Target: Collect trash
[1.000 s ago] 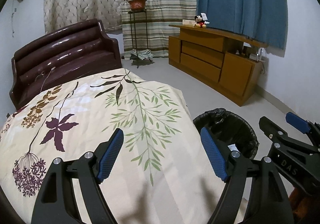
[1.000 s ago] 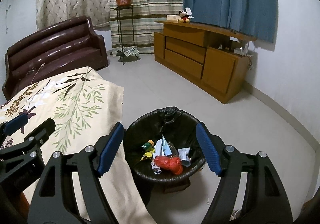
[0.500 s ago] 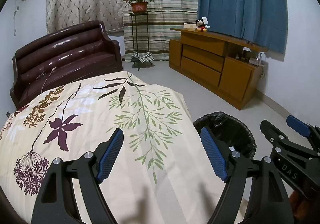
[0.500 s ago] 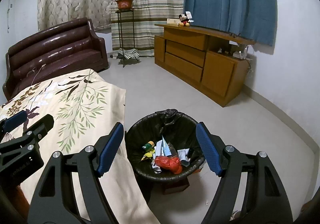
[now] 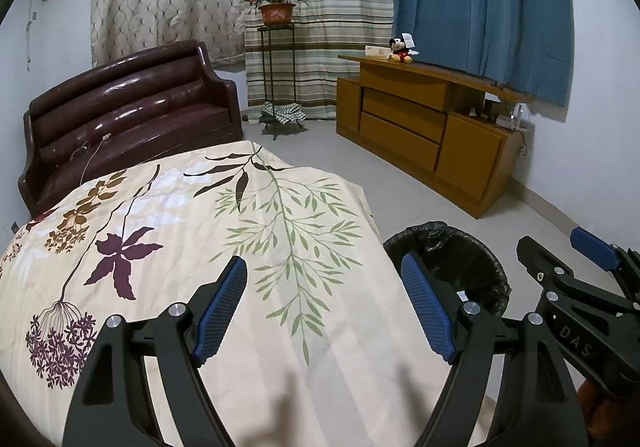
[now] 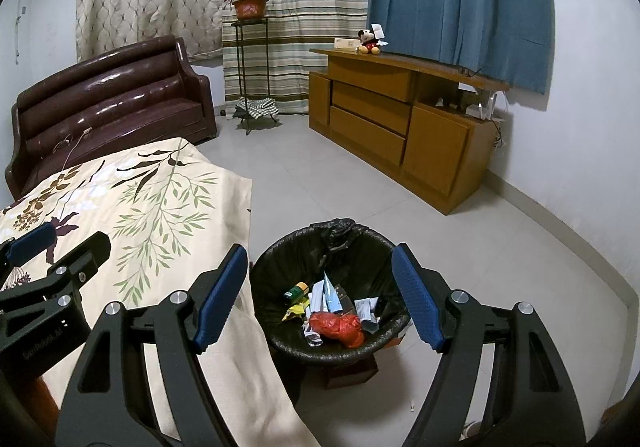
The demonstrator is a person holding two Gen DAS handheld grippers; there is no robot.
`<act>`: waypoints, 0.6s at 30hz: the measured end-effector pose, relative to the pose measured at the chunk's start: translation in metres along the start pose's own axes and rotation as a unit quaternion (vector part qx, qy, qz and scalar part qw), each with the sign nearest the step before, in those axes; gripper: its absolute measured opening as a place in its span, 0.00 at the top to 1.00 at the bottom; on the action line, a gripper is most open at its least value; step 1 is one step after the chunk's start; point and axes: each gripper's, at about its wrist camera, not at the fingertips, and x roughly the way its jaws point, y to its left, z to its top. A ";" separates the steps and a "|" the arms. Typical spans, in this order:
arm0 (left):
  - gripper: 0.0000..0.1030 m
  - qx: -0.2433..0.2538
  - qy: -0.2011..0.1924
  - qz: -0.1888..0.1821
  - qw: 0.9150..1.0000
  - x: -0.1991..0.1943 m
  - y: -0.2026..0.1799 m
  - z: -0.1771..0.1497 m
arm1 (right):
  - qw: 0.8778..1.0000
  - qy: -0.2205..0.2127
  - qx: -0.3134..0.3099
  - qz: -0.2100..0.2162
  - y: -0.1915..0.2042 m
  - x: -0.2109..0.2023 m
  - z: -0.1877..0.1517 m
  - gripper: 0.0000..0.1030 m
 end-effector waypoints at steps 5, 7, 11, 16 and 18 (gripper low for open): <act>0.25 0.000 0.000 -0.001 1.000 0.000 0.000 0.000 | 1.000 0.000 0.000 0.000 0.000 0.000 0.000 0.29; 0.25 0.000 0.000 0.000 1.000 0.000 0.000 0.000 | 1.000 0.000 -0.001 0.000 0.000 0.000 -0.001 0.29; 0.25 0.000 0.000 0.000 1.000 0.000 0.000 0.000 | 1.000 0.000 -0.001 0.000 0.001 0.000 -0.001 0.29; 0.25 0.000 0.001 0.000 1.000 0.000 0.000 0.000 | 1.000 0.000 -0.001 0.000 0.001 0.000 -0.001 0.29; 0.25 -0.001 0.001 -0.001 1.000 0.000 0.001 0.000 | 1.000 0.000 -0.001 0.000 0.001 -0.001 -0.001 0.29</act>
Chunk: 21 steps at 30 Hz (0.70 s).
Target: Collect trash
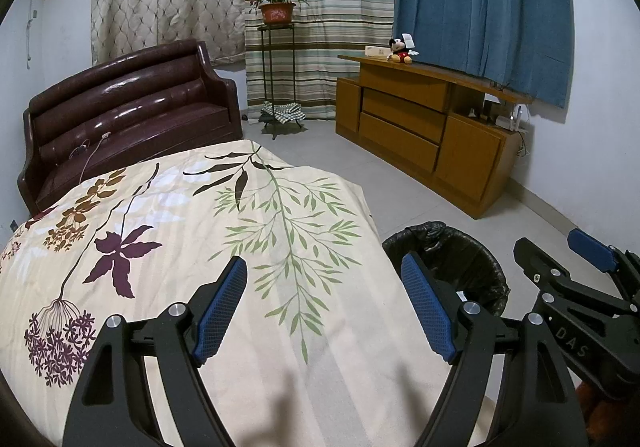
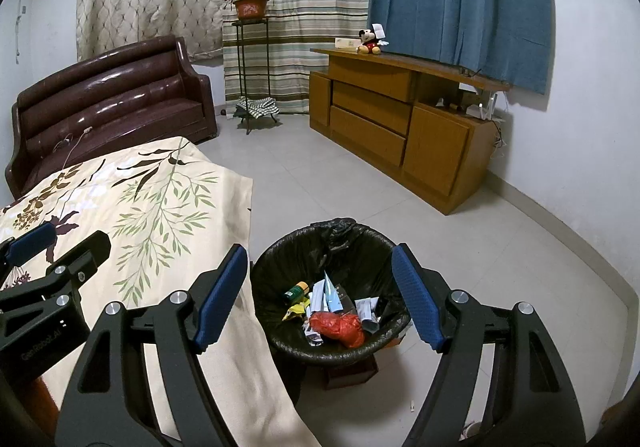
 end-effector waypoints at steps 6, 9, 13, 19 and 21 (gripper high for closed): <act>0.25 0.000 0.000 0.000 1.000 0.000 0.000 0.000 | 1.000 0.000 0.000 0.000 0.000 0.001 0.000 0.29; 0.25 0.000 0.000 0.000 1.000 0.000 0.000 0.000 | 1.000 0.000 0.000 0.000 0.000 0.000 0.000 0.29; 0.25 0.000 0.000 0.000 1.000 0.000 0.000 0.000 | 1.000 0.001 0.000 0.000 0.001 0.000 -0.001 0.29; 0.25 0.002 -0.002 0.000 1.000 -0.001 0.000 0.000 | 1.000 0.000 -0.001 0.000 0.001 0.000 -0.001 0.29; 0.25 0.004 -0.002 0.000 1.000 -0.001 -0.002 -0.001 | 1.000 0.000 0.000 0.000 0.001 0.001 -0.001 0.29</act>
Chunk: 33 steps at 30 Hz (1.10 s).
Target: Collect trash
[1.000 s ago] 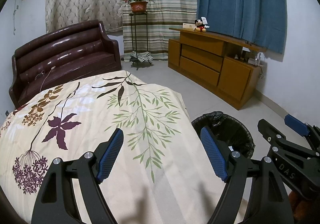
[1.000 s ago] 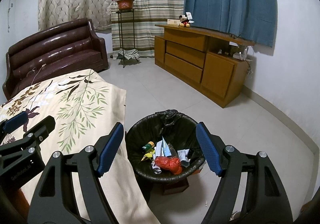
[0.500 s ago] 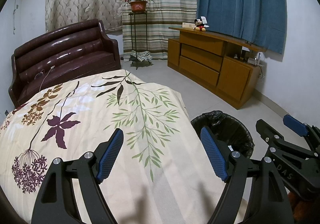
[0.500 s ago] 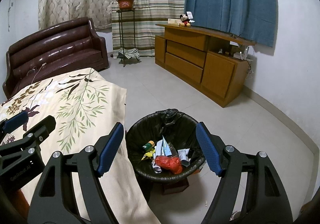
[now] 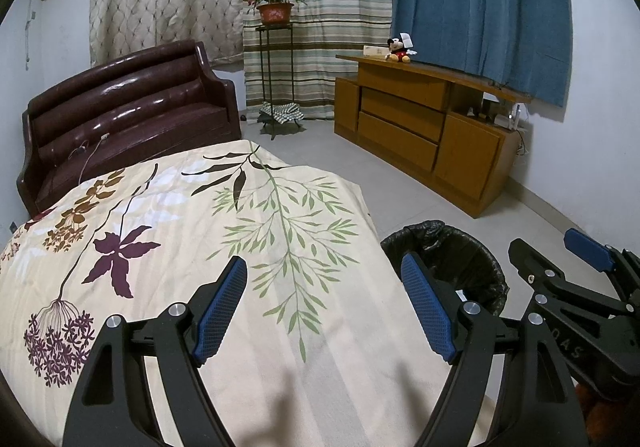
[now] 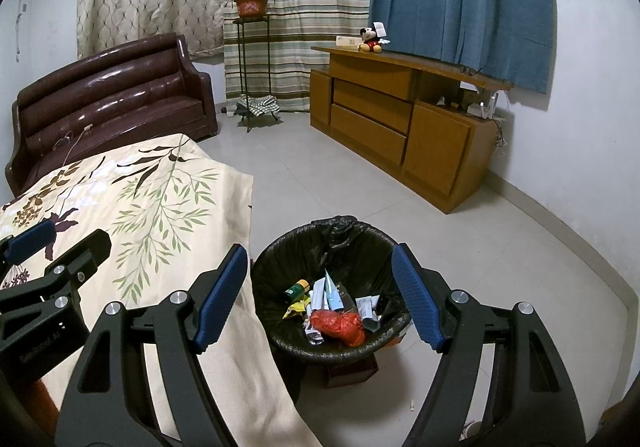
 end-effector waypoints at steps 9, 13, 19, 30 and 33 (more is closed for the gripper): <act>0.25 0.000 -0.003 0.001 1.000 -0.003 -0.008 -0.002 | 1.000 0.000 -0.001 0.000 0.000 0.000 0.000 0.29; 0.25 0.000 -0.006 0.001 1.000 -0.005 -0.008 -0.001 | 1.000 0.000 0.000 0.000 0.001 0.000 0.000 0.29; 0.21 0.006 -0.012 0.004 1.000 -0.009 -0.014 -0.001 | 1.000 0.000 -0.001 0.000 0.001 -0.002 0.000 0.29; 0.20 -0.004 -0.010 0.003 1.000 -0.007 -0.007 0.001 | 1.000 0.003 -0.002 0.002 0.003 -0.001 0.000 0.29; 0.20 -0.012 0.003 0.012 1.000 -0.002 0.004 0.000 | 1.000 0.006 -0.009 0.005 0.009 -0.004 -0.001 0.29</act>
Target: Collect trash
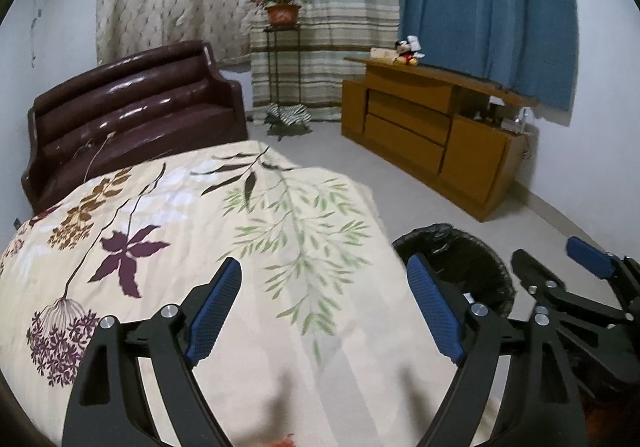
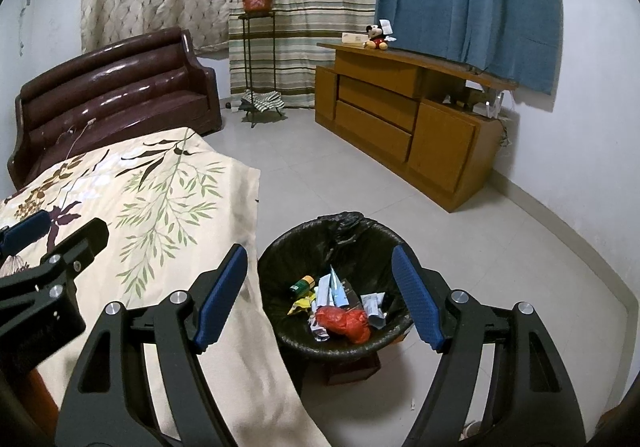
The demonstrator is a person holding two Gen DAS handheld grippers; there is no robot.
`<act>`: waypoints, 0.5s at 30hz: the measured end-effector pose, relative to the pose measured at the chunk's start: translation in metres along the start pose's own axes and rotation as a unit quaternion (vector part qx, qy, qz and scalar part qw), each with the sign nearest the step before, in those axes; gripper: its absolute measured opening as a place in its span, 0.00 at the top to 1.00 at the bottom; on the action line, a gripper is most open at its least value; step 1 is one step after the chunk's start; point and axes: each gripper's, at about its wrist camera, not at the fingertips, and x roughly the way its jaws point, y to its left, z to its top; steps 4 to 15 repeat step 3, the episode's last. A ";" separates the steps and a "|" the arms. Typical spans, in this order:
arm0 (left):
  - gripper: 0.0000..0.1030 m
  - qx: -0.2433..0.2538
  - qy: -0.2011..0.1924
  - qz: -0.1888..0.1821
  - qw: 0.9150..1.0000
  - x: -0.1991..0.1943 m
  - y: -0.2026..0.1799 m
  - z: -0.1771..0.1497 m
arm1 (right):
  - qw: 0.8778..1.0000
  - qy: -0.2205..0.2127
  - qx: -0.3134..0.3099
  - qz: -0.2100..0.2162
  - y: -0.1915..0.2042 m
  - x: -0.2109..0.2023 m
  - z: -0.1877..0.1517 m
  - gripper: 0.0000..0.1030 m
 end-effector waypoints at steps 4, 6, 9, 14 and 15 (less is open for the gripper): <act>0.20 -0.011 0.017 0.010 1.000 0.006 0.017 -0.003 | 1.000 0.007 -0.006 0.008 0.010 0.002 -0.003 0.25; 0.20 -0.011 0.017 0.010 1.000 0.006 0.017 -0.003 | 1.000 0.007 -0.006 0.008 0.010 0.002 -0.003 0.25; 0.20 -0.011 0.017 0.010 1.000 0.006 0.017 -0.003 | 1.000 0.007 -0.006 0.008 0.010 0.002 -0.003 0.25; 0.20 -0.011 0.017 0.010 1.000 0.006 0.017 -0.003 | 1.000 0.007 -0.006 0.008 0.010 0.002 -0.003 0.25; 0.20 -0.011 0.017 0.010 1.000 0.006 0.017 -0.003 | 1.000 0.007 -0.006 0.008 0.010 0.002 -0.003 0.25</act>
